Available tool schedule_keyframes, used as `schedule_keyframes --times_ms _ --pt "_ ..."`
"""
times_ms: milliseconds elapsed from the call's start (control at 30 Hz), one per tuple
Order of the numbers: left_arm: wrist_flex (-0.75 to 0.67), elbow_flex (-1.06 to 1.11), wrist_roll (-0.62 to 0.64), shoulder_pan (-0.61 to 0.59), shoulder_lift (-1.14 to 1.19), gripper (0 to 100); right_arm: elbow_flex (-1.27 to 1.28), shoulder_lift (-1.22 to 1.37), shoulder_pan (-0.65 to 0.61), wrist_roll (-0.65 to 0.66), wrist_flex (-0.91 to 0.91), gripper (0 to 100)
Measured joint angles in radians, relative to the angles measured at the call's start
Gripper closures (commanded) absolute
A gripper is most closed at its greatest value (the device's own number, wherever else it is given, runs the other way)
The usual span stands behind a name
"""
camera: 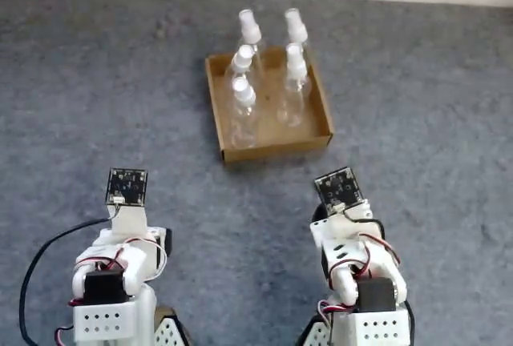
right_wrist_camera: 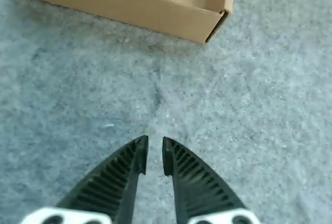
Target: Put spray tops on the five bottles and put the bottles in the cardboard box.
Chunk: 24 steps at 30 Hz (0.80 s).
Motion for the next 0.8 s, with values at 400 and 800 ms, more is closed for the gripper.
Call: schedule_keyframes --times_ms 400,800 --pt "0.0 0.0 0.0 0.0 0.0 77 0.0 0.0 0.0 0.0 0.0 99.4" --pt "0.002 0.0 0.0 0.127 0.0 77 0.0 0.0 0.0 0.0 0.0 99.4"
